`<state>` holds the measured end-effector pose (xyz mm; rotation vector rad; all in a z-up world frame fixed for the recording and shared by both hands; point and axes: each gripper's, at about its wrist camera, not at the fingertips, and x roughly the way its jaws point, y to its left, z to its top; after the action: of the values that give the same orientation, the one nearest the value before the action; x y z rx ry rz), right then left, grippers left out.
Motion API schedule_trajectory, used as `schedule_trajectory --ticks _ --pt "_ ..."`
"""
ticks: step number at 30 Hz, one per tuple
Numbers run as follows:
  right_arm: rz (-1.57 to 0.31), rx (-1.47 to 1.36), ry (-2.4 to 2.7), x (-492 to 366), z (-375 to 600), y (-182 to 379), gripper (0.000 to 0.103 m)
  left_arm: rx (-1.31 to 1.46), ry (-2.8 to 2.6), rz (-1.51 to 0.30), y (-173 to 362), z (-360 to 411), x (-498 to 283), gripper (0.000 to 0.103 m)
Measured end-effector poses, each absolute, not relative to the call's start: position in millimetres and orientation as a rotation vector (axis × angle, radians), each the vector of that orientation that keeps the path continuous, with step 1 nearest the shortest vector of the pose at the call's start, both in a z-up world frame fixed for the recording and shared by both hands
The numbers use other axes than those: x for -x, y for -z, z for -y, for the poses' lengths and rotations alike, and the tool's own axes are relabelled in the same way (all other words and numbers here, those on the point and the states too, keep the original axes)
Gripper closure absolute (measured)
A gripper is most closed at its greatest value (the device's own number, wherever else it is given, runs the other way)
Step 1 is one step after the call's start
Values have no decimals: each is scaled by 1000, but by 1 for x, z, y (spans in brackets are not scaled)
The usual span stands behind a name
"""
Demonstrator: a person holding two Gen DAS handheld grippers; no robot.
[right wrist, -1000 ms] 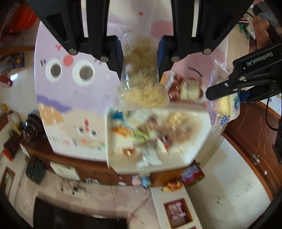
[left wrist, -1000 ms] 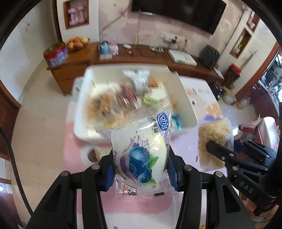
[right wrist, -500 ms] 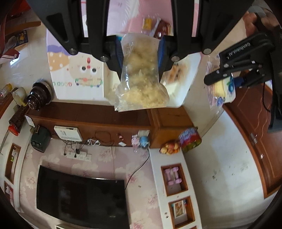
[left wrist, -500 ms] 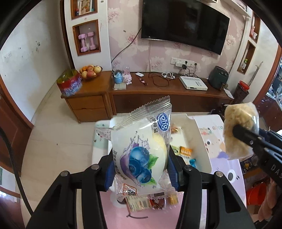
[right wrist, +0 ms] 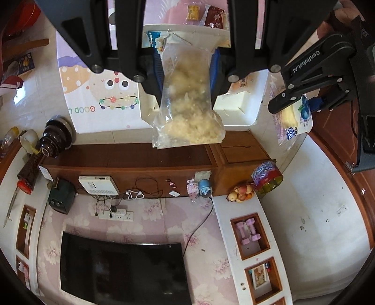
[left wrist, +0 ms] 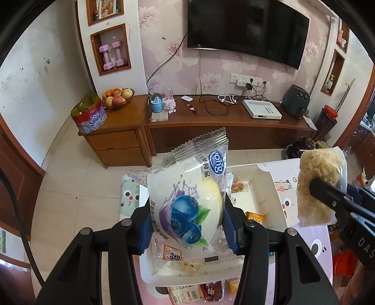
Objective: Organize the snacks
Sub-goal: 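Open both grippers to drop the snacks into the tray, then move both grippers back toward the remaining snacks on the table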
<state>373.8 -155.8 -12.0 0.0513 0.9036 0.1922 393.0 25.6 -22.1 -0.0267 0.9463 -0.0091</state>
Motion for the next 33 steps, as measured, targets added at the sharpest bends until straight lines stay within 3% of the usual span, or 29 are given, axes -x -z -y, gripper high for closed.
schedule_trajectory --ticks 5,7,8,9,12,14,33 --pt "-955 -55 -184 -386 155 30 70 7 -5 -966 37 -21 -402 51" --pt "-974 -45 -181 -389 153 37 70 5 -12 -973 42 -19 -403 31" --pt "-983 -35 -185 -389 152 41 68 6 -18 -975 43 -19 -404 12" --pt "-988 -25 -184 -389 150 42 64 7 -29 -969 44 -20 -403 7" --pt "-980 12 -159 -385 147 46 49 4 -26 -971 47 -22 -402 7" --pt "-974 16 -156 -382 146 46 46 5 -36 -975 48 -24 -401 7" --pt "-977 -10 -191 -354 152 35 45 3 -27 -965 42 -17 -372 7"
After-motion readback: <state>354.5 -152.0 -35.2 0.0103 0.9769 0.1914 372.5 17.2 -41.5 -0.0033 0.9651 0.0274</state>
